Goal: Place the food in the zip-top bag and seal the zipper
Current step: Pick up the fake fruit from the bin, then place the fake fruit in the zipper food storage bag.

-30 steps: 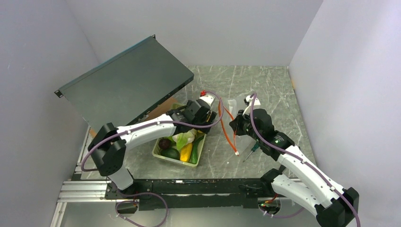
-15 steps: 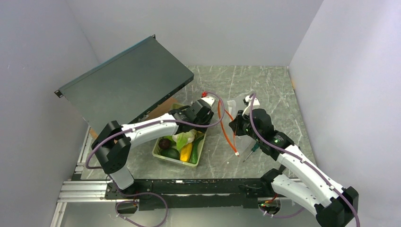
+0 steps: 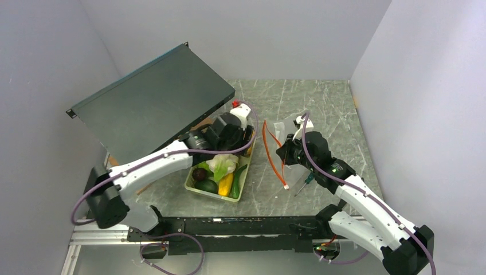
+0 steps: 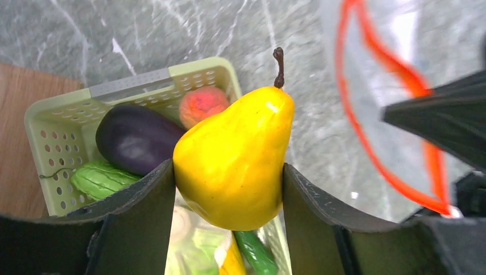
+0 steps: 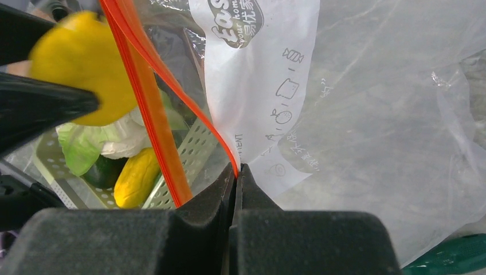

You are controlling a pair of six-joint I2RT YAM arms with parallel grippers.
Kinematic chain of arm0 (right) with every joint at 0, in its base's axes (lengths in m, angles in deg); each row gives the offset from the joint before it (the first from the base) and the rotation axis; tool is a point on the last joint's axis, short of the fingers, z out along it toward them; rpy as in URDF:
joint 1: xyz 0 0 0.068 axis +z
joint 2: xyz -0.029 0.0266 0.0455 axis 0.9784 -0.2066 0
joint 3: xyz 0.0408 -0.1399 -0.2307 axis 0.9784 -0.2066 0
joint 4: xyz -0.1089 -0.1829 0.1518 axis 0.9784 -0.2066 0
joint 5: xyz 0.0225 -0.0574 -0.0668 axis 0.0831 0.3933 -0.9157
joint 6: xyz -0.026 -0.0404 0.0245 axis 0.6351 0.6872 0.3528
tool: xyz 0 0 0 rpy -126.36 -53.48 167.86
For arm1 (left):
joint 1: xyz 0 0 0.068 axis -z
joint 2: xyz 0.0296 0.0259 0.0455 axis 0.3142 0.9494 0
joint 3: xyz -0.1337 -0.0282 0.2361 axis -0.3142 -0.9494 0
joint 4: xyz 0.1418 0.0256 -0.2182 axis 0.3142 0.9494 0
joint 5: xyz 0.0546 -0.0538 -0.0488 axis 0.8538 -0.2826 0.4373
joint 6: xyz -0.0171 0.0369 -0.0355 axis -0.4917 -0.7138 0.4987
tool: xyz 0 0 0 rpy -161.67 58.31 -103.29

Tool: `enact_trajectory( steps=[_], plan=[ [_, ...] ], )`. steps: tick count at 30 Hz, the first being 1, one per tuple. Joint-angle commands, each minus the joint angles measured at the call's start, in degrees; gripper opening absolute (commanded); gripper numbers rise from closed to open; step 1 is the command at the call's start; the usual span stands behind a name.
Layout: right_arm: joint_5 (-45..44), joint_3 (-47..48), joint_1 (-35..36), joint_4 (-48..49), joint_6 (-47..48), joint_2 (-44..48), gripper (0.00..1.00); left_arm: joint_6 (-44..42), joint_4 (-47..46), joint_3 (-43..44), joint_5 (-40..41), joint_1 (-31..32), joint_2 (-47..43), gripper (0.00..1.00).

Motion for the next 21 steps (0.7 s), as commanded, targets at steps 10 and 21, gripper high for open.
enact_trajectory(
  steps=[10,21],
  plan=[
    [7.9,4.7,-0.2,2.0,-4.5,-2.2,0.0,9.6,-23.7,-10.1,-29.4,0.1,-21.6,0.07],
    [12.0,5.3,-0.2,1.7,-10.0,2.0,0.0,12.9,-43.7,-15.7,-24.9,4.7,-14.2,0.05]
  ],
)
